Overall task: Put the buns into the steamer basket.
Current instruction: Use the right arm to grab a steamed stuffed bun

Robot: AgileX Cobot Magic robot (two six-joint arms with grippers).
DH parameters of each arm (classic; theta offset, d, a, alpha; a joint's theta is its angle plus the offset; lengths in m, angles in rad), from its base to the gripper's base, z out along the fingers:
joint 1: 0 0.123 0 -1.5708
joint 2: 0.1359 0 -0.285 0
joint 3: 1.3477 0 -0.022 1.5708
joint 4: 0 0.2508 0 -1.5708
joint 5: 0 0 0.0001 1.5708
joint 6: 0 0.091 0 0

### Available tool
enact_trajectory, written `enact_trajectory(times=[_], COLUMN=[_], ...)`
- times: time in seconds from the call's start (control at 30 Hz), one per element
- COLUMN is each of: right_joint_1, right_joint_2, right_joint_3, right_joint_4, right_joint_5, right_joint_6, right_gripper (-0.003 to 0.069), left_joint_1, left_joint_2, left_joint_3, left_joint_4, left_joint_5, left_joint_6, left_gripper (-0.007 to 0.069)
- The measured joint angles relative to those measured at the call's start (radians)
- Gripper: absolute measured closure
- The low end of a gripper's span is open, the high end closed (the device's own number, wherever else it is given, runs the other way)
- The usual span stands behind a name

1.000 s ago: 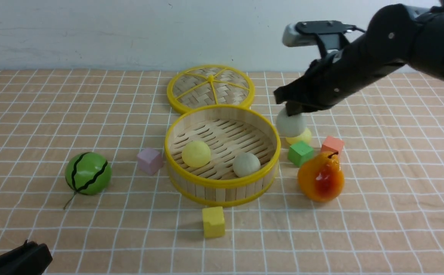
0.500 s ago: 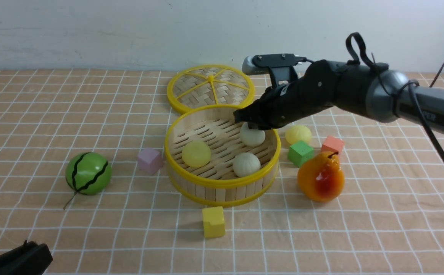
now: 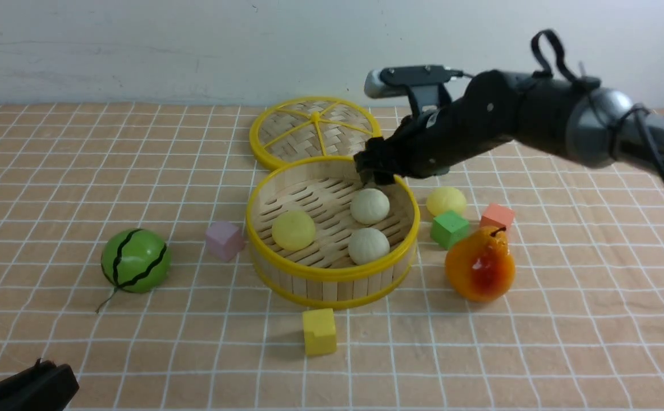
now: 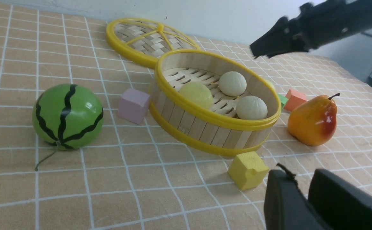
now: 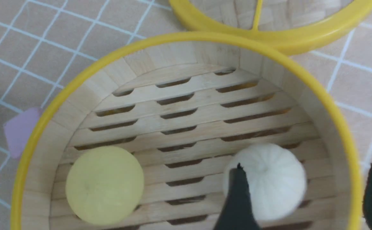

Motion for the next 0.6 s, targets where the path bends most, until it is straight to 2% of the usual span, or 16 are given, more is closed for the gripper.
enact_trajectory(times=[0.07, 0.13, 0.2, 0.37, 0.6], right_joint_1=[-0.025, -0.04, -0.083, -0.121, -0.131], right_joint_2=[-0.045, -0.054, -0.037, 0.053, 0.205], right_joint_3=[-0.007, -0.014, -0.026, -0.079, -0.233], right_joint_4=[-0.082, -0.113, -0.17, -0.182, -0.159], right_joint_5=[0.067, 0.098, 0.167, 0.185, 0.165], right_joint_6=[0.035, 0.057, 0.113, 0.125, 0.125], right_gripper=[0.0175, 0.019, 0.0239, 0.0281, 0.0288], left_joint_1=[0.0, 0.0, 0.0, 0.0, 0.0], left_joint_2=[0.0, 0.0, 0.0, 0.0, 0.0], left_joint_3=[0.0, 0.0, 0.0, 0.0, 0.0], left_joint_4=[0.0, 0.0, 0.0, 0.0, 0.0], left_joint_5=[0.0, 0.0, 0.0, 0.0, 0.0], left_joint_6=[0.0, 0.0, 0.0, 0.0, 0.0], left_gripper=[0.0503, 0.0503, 0.0501, 0.0497, 0.0489])
